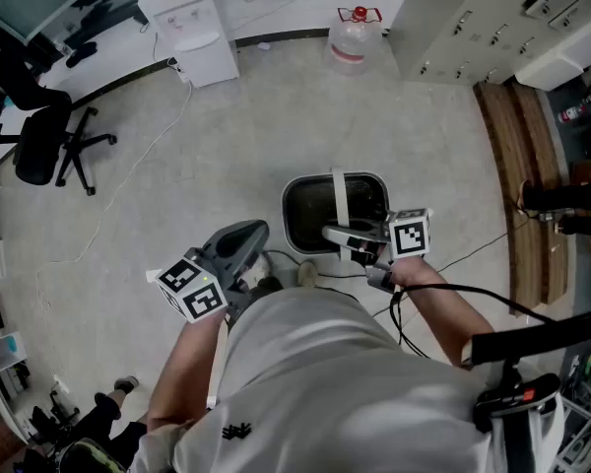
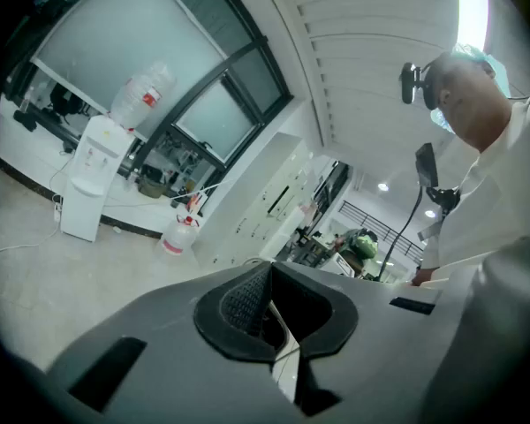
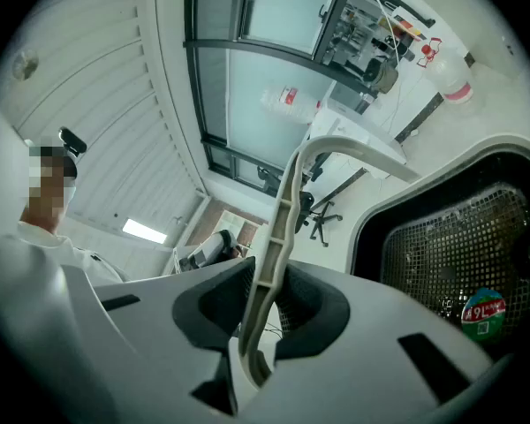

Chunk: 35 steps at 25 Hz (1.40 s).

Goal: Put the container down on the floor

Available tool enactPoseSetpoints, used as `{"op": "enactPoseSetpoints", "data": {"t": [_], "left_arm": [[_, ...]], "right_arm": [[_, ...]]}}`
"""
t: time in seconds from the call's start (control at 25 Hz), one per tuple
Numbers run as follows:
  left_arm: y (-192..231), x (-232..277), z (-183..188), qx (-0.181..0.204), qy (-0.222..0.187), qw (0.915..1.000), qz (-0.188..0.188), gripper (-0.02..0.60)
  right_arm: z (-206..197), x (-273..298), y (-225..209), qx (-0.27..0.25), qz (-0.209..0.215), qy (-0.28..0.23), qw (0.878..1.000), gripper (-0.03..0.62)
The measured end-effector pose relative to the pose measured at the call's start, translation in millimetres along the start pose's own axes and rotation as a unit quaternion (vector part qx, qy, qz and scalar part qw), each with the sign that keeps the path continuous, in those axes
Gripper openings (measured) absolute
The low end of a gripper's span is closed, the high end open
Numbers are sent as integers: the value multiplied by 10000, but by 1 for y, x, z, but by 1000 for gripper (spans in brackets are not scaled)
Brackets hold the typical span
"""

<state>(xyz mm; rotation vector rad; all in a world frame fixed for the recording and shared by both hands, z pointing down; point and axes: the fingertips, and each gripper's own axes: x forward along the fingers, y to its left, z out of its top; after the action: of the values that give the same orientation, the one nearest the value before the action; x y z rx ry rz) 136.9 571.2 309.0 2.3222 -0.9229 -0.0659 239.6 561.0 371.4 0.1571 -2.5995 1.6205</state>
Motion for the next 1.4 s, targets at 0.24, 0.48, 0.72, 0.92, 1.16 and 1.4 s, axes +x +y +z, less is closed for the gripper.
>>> {"op": "enactPoseSetpoints", "data": {"t": [0.24, 0.48, 0.72, 0.92, 1.16, 1.4], "left_arm": [[-8, -5, 5, 40, -142, 9998, 132, 11], [1, -2, 0, -102, -194, 9996, 169, 11], [65, 6, 28, -135, -152, 9998, -43, 11], [138, 33, 69, -53, -10, 9993, -383, 11], [218, 56, 147, -198, 74, 9965, -814, 11], [283, 68, 197, -261, 45, 9963, -819, 10]], "right_arm": [[-5, -12, 3, -30, 50, -74, 10000, 44], [6, 5, -3, 105, 261, -101, 9996, 44], [53, 53, -33, 156, 212, -147, 9995, 44], [112, 91, -63, 242, 131, -238, 9993, 43], [215, 143, -89, 352, 154, -647, 9972, 43], [306, 185, -121, 342, 41, -909, 9953, 43]]}}
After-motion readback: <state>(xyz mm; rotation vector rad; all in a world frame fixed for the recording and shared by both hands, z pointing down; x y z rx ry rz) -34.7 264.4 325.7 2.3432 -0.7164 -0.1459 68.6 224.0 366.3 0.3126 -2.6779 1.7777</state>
